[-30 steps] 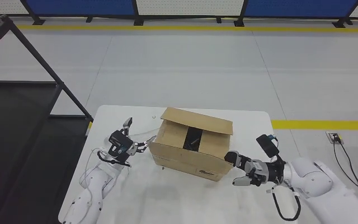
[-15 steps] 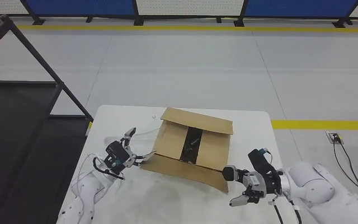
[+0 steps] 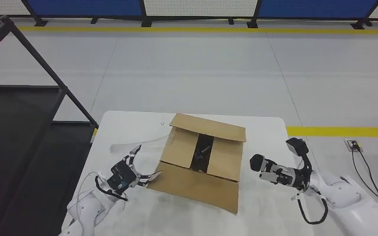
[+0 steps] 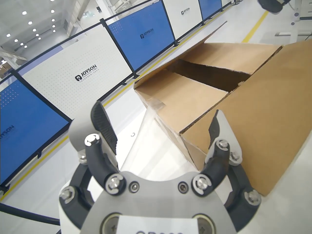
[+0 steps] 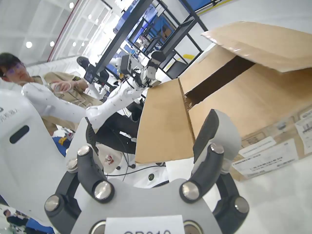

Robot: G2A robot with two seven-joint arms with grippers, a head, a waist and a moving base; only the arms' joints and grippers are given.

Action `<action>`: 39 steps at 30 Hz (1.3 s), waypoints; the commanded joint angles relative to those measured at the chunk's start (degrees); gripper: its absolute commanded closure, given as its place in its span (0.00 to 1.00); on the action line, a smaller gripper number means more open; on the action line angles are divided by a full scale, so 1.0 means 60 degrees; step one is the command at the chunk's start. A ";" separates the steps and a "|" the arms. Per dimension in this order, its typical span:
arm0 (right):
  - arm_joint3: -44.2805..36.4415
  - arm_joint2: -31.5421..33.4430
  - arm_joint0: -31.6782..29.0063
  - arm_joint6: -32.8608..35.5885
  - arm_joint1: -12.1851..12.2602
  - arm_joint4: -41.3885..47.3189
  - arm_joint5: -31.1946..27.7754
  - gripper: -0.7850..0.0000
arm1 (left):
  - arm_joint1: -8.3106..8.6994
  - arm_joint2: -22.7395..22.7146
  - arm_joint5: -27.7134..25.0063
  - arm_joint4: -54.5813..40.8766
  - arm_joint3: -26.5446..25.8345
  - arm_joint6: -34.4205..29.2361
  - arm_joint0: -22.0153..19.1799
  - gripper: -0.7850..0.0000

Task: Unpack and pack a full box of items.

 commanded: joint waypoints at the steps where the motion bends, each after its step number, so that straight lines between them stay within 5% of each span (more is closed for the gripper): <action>1: 0.0342 -0.0157 0.0384 -0.0259 -0.0139 -0.0185 0.0538 0.00 | 0.0007 0.0022 0.0115 -0.0006 0.0038 -0.0066 0.0066 0.00; 12: 0.0568 -0.0289 0.0667 -0.0646 -0.0257 -0.0805 0.1061 0.00 | -0.0050 0.0231 0.1309 -0.0367 0.0462 -0.0739 0.0223 0.00; 16: 0.0216 -0.0362 0.0657 -0.1192 -0.0368 -0.0815 0.2384 0.00 | -0.0068 0.0420 0.1447 -0.0333 0.0590 -0.0785 0.0142 0.00; 23: 0.0621 -0.0902 0.1436 -0.1065 -0.0792 -0.0527 0.4034 0.00 | -0.0059 0.0505 0.1512 -0.0392 0.0650 -0.0770 0.0117 0.00; 30: 0.1386 -0.1300 0.2130 -0.1172 -0.1303 0.0135 0.3947 0.00 | -0.0044 0.0547 0.1567 -0.0453 0.0641 -0.0801 0.0141 0.00; 39: 0.2615 -0.1900 0.3554 -0.2243 -0.2050 -0.0456 0.5032 0.00 | -0.0024 0.0626 0.1584 -0.0460 0.0499 -0.0832 0.0148 0.00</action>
